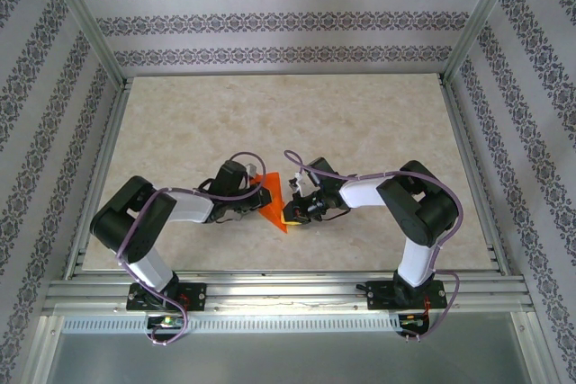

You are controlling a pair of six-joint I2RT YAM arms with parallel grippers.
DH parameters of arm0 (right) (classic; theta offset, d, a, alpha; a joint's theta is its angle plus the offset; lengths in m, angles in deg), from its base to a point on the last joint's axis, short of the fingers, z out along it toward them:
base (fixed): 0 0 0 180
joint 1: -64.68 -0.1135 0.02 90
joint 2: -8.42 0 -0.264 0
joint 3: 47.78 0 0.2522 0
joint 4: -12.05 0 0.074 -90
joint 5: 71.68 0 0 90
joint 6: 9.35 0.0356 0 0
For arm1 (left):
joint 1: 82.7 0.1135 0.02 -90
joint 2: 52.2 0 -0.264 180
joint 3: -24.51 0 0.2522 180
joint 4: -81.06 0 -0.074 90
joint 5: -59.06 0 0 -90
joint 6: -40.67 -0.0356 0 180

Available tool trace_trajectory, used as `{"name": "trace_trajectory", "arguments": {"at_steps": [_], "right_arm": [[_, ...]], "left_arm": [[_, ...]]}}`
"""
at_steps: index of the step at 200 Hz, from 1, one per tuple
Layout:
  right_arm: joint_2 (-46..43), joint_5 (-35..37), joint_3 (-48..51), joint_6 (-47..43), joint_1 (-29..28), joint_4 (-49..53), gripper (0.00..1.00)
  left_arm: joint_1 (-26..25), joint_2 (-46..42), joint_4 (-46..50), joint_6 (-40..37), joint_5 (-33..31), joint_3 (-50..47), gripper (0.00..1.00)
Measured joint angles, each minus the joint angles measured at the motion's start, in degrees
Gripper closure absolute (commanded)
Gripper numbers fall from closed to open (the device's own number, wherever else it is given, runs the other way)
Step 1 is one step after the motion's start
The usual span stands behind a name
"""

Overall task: Fold a paper plane with a square sheet of paper (pick it up from the middle)
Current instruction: Fourth fold the wing at the center of the table.

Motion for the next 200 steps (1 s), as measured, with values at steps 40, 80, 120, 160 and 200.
{"name": "trace_trajectory", "arguments": {"at_steps": [40, 80, 120, 160, 200], "right_arm": [[-0.5, 0.5, 0.0, 0.0, 0.0, 0.7, 1.00], [-5.2, 4.0, 0.3, 1.6, -0.7, 5.7, 0.99], [-7.1, 7.4, -3.8, 3.0, -4.6, 7.7, 0.99], [-5.0, 10.0, -4.0, 5.6, -5.6, 6.1, 0.99], [-1.9, 10.6, -3.4, 6.3, -5.6, 5.6, 1.00]], "left_arm": [[1.1, 1.9, 0.6, -0.1, 0.2, 3.8, 0.91], [1.1, 2.6, 1.0, -0.1, 0.9, 3.5, 0.92], [1.1, 2.7, 1.7, -0.1, 1.1, 3.0, 0.92], [1.1, 2.8, 1.7, -0.2, 1.1, 3.0, 0.92], [1.1, 2.8, 1.7, -0.2, 1.6, 3.0, 0.91]]}}
